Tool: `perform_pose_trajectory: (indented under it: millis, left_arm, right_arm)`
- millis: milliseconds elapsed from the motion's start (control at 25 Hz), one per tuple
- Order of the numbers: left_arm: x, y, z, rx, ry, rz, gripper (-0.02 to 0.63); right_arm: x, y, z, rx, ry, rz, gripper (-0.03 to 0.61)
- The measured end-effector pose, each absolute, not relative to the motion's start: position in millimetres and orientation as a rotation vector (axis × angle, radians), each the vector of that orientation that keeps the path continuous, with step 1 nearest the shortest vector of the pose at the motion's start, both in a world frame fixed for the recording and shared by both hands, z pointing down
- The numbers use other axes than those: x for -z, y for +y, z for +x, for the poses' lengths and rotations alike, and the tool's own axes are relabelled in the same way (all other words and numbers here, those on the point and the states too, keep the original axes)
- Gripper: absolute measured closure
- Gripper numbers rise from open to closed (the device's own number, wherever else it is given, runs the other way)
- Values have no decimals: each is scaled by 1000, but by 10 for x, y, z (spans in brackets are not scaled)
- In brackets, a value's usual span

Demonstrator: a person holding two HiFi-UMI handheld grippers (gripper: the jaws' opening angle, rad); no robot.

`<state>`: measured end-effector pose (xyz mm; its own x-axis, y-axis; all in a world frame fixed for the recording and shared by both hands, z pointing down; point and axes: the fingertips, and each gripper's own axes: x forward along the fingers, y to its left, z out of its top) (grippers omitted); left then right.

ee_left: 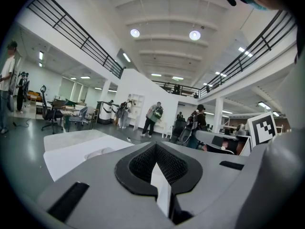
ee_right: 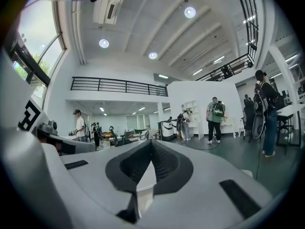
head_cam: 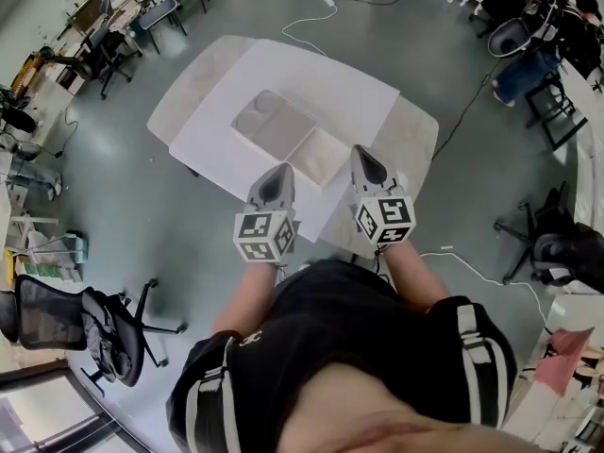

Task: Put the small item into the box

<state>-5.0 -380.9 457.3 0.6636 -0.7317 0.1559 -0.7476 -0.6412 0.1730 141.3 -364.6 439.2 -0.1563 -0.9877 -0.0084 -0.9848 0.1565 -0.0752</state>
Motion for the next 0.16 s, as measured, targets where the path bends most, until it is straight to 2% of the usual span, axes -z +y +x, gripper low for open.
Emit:
perform_pose_trajectory:
  millis: [160]
  left_arm:
    - [-4568, -3790, -17, -104, -1195, 2659, 609]
  right_arm:
    - [-4411, -3640, 1441, 89, 2344, -2011, 566]
